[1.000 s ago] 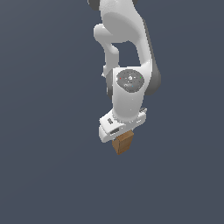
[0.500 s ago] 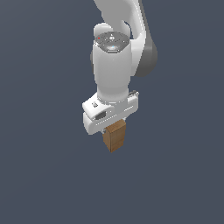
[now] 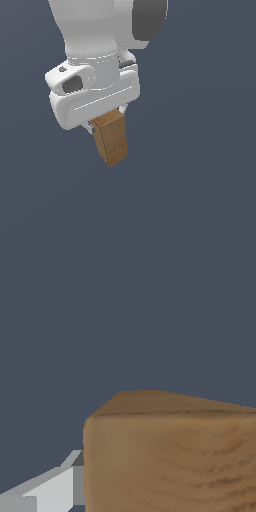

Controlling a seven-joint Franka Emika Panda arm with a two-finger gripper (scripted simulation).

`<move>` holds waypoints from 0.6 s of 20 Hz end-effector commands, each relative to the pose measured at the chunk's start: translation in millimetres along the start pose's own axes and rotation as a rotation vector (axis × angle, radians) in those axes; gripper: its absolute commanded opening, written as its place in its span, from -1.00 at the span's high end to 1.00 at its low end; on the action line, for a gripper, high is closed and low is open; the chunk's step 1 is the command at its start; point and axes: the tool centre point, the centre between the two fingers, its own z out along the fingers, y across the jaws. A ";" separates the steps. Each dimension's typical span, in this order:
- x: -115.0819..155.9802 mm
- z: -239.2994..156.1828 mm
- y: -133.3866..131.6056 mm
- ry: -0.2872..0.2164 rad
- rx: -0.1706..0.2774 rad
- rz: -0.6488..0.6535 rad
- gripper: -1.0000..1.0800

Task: Pick up the object and move it to a goal position.

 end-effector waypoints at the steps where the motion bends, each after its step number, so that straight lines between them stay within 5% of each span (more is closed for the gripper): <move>1: -2.5 -35.4 14.7 0.030 -0.015 -0.027 1.00; 12: -17.9 -137.0 64.9 0.106 -0.038 -0.116 1.00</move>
